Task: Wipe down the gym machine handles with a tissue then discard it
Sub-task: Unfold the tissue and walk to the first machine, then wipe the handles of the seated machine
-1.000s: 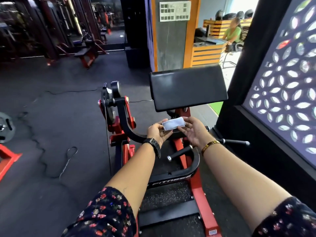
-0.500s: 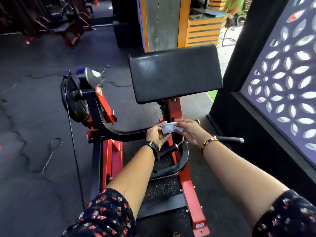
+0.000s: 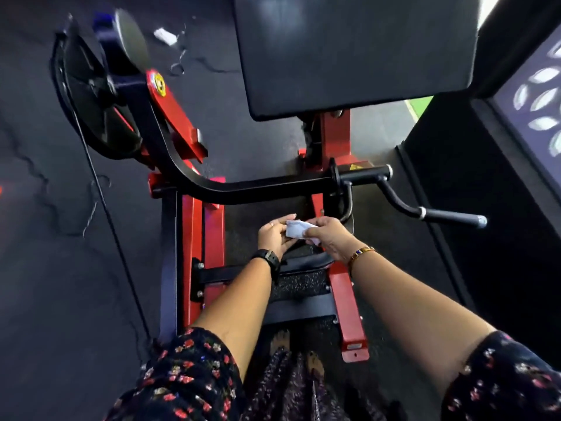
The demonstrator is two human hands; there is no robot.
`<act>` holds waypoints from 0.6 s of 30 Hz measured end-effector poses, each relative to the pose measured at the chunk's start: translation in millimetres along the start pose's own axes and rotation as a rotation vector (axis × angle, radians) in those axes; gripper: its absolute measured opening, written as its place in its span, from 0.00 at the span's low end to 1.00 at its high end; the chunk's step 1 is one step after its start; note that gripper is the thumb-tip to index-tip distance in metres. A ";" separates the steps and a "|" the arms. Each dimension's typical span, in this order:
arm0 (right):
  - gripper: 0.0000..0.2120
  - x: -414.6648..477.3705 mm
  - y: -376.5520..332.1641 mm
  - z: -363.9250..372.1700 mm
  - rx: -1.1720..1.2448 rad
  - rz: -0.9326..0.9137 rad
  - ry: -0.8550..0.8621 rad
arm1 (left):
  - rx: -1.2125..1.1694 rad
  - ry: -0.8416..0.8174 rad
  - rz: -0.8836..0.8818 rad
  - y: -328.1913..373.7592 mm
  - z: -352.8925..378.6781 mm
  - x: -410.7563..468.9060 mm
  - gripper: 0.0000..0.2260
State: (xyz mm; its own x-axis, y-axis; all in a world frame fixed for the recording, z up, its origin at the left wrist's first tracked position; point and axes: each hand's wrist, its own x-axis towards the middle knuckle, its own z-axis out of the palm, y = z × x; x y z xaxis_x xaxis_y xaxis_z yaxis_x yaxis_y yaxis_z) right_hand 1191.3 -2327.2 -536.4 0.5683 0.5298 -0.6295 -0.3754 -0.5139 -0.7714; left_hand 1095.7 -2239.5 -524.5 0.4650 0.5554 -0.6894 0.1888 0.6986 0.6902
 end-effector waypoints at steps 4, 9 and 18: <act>0.14 18.9 11.7 10.0 0.008 0.040 0.036 | 0.002 0.089 0.063 -13.0 -5.4 25.5 0.15; 0.16 26.9 29.3 21.3 -0.473 -0.331 0.254 | 0.666 0.172 0.316 -45.1 -33.8 44.8 0.23; 0.23 30.9 78.8 41.4 -1.289 -0.846 0.025 | 1.490 -0.068 0.358 -80.4 -53.1 60.2 0.31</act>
State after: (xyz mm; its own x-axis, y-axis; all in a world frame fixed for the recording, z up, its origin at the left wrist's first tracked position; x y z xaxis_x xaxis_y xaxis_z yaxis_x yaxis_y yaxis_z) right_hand 1149.0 -2323.4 -620.5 0.2985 0.9530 -0.0526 0.9114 -0.3010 -0.2807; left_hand 1062.5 -2238.4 -633.2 0.7032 0.5404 -0.4620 0.7104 -0.5591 0.4274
